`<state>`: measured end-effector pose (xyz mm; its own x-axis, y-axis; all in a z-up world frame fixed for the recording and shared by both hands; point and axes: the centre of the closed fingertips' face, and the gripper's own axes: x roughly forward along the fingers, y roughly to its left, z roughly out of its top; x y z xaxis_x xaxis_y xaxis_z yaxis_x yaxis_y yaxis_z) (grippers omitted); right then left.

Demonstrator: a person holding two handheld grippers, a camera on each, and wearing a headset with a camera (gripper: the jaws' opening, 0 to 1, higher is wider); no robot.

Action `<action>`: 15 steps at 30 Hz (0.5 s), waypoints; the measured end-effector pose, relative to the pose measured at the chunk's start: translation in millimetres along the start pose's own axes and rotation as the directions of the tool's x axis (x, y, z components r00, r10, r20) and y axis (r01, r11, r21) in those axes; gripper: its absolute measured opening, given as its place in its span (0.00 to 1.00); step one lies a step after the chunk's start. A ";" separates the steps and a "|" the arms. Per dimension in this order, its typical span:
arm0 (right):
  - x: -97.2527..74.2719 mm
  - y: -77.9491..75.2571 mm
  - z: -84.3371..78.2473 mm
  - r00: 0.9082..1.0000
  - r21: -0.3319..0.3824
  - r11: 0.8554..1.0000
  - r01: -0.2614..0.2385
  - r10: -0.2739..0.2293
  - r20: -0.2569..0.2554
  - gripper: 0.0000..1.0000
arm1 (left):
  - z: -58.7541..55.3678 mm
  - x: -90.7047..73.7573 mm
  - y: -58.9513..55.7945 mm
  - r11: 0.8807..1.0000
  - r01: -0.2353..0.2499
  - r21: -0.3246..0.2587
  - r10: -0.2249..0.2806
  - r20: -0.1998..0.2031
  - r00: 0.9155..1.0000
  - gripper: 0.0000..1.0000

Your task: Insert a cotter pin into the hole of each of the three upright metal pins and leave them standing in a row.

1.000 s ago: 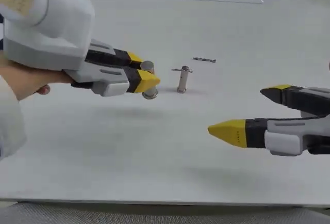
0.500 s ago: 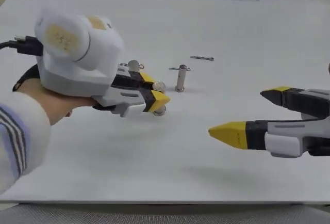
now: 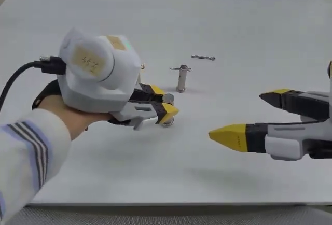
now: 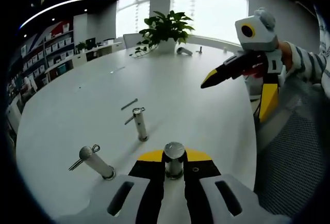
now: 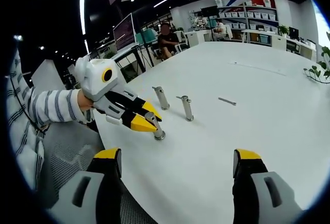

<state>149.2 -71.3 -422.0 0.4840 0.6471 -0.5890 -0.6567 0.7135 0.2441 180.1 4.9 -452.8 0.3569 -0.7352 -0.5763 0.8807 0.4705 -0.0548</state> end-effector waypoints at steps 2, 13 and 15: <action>0.2 -0.7 0.1 1.000 0.001 1.000 -0.002 0.002 0.001 0.88 | -0.1 0.7 -0.2 1.000 -0.003 -0.002 0.003 0.003 1.000 0.09; 2.0 2.1 -0.6 1.000 -0.005 1.000 -0.013 0.013 -0.006 0.88 | -0.3 1.8 -0.4 1.000 -0.006 -0.004 0.006 0.030 1.000 0.10; 2.3 2.8 -0.2 1.000 -0.006 1.000 -0.014 0.014 -0.005 0.88 | -0.2 1.8 0.0 1.000 -0.010 -0.011 0.010 0.033 0.999 0.10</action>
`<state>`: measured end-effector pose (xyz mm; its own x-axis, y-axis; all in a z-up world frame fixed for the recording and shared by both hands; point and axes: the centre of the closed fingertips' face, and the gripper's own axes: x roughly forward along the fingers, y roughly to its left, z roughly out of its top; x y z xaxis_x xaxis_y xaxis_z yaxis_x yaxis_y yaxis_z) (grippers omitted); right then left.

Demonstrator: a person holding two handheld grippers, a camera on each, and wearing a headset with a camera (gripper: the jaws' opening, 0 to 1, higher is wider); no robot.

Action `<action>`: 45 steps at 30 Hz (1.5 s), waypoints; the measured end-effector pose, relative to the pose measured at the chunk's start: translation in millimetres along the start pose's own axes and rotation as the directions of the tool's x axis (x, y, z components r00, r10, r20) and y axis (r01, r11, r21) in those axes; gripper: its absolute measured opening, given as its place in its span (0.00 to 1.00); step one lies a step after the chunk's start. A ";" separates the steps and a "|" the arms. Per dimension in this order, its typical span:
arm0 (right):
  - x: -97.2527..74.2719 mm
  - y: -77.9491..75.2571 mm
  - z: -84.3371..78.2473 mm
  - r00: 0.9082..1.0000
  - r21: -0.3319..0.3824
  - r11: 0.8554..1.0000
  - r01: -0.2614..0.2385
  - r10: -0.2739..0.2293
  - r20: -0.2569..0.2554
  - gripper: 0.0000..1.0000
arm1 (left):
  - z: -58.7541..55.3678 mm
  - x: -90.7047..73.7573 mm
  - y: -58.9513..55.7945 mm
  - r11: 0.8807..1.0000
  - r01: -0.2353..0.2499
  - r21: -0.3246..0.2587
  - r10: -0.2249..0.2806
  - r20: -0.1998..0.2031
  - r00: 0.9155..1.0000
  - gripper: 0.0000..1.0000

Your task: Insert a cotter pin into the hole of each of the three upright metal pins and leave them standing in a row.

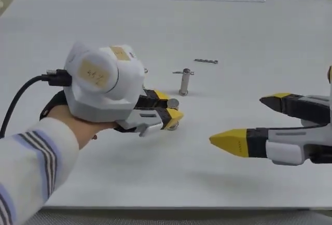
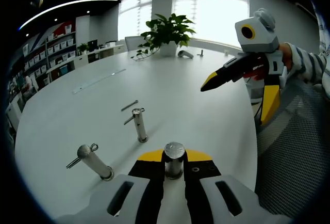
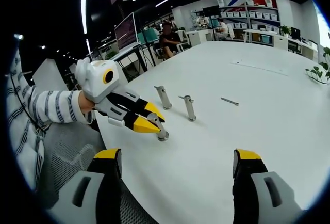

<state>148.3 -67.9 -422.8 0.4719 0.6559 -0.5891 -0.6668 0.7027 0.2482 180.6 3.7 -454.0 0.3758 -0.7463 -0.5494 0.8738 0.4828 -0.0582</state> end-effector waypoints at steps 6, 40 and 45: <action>-0.3 0.5 -0.2 1.000 -0.001 1.000 0.000 0.000 -0.001 0.88 | -0.6 0.6 -1.1 1.000 -0.013 -0.007 0.013 0.011 1.000 0.10; -1.0 -0.9 -2.3 1.000 -0.022 1.000 0.007 -0.007 -0.026 0.88 | 16.1 -72.1 -18.7 0.998 0.041 -0.040 -0.035 0.129 0.991 0.80; -1.6 -4.7 -0.3 0.999 -0.029 1.000 0.011 -0.012 -0.031 0.88 | 4.4 -80.2 -7.3 0.994 0.011 -0.106 0.006 0.154 0.988 0.94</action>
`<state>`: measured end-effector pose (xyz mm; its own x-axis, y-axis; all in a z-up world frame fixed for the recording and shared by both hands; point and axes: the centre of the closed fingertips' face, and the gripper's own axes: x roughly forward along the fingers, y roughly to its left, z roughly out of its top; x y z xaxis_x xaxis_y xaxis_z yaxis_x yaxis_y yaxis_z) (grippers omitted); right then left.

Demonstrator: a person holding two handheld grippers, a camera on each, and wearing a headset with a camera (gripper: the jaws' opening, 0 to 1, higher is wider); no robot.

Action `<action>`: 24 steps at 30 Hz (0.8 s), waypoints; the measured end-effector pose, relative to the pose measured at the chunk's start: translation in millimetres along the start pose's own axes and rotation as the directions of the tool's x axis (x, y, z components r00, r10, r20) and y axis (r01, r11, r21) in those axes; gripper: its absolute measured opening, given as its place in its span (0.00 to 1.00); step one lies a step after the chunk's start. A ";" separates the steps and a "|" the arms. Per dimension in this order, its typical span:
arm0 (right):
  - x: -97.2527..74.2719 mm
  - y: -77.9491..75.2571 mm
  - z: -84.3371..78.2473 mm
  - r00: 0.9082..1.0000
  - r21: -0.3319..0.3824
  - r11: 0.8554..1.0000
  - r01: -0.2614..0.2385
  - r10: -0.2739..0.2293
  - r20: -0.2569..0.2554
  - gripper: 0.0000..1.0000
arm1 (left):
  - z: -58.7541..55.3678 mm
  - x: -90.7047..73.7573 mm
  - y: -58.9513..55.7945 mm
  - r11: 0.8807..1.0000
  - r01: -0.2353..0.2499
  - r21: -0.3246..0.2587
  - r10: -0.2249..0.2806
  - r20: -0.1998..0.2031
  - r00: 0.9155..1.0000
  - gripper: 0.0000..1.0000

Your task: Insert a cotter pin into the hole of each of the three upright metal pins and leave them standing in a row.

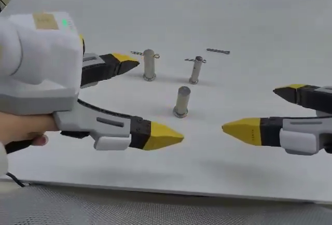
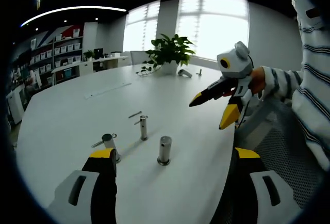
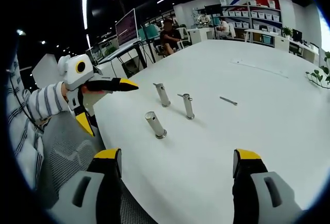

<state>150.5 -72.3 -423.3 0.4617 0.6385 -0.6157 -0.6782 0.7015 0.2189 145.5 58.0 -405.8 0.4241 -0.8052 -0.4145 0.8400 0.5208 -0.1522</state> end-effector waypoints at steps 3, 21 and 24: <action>-0.6 -3.5 1.8 1.000 -0.011 1.000 0.003 -0.003 -0.008 0.88 | -3.8 -4.4 1.7 1.000 0.001 -0.018 -0.001 -0.007 1.000 0.99; 1.7 -38.3 29.4 0.999 -0.105 0.995 0.001 -0.006 -0.048 0.85 | -16.4 -11.3 -17.7 0.999 -0.021 -0.038 0.018 -0.084 0.996 0.95; 4.7 -46.2 35.6 0.998 -0.113 0.994 -0.003 -0.004 -0.056 0.84 | -15.8 -12.4 -20.2 0.998 -0.027 -0.056 0.022 -0.073 0.997 0.95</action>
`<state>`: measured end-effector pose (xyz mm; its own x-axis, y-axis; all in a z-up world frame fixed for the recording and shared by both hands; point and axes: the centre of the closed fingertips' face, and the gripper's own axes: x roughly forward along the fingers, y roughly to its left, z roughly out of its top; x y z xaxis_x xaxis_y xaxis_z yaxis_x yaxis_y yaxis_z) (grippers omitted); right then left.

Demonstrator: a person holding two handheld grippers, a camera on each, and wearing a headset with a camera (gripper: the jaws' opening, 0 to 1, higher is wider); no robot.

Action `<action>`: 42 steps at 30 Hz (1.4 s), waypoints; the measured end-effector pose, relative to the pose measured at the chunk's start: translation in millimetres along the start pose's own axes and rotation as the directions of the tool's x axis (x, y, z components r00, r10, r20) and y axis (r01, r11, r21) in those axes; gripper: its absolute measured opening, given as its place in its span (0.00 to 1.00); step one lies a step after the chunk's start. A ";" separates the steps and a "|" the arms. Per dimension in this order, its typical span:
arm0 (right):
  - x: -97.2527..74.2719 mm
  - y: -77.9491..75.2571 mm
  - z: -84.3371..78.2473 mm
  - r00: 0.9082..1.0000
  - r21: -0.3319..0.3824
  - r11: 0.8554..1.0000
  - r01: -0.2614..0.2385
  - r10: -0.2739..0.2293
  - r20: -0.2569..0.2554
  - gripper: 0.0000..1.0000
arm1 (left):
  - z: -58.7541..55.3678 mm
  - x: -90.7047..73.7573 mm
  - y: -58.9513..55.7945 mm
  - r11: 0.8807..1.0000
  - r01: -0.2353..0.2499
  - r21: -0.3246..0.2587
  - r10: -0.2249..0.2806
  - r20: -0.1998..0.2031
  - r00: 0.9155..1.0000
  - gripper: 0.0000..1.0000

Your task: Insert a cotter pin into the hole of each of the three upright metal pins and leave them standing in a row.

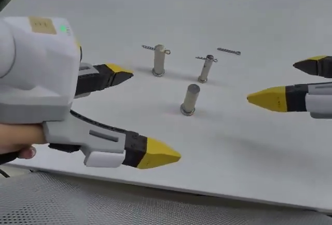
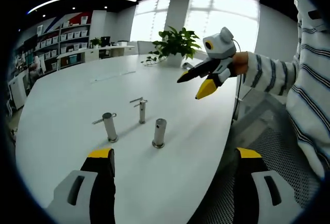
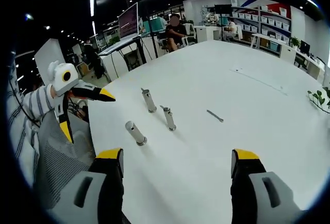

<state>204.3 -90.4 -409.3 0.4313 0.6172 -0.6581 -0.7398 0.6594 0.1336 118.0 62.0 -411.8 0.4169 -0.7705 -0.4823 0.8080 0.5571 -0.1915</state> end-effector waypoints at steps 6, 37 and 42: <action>6.5 -16.8 11.5 1.000 -0.092 0.996 0.003 -0.005 -0.025 0.78 | 0.4 2.0 -8.5 1.000 0.004 -0.023 -0.003 0.006 1.000 0.95; 86.0 -74.8 40.1 0.978 -0.345 0.932 -0.113 0.044 -0.202 0.30 | 2.8 -8.9 12.0 0.993 -0.059 -0.104 0.064 0.050 0.997 0.90; 101.8 -86.5 31.2 0.971 -0.325 0.937 -0.128 0.051 -0.233 0.25 | 4.1 -10.9 14.2 0.992 -0.060 -0.109 0.066 0.057 0.996 0.89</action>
<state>328.3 -71.2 -464.7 0.2602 0.5331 -0.8050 -0.9163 0.3992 -0.0318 126.6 77.0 -405.7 0.4925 -0.7481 -0.4447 0.7313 0.6327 -0.2546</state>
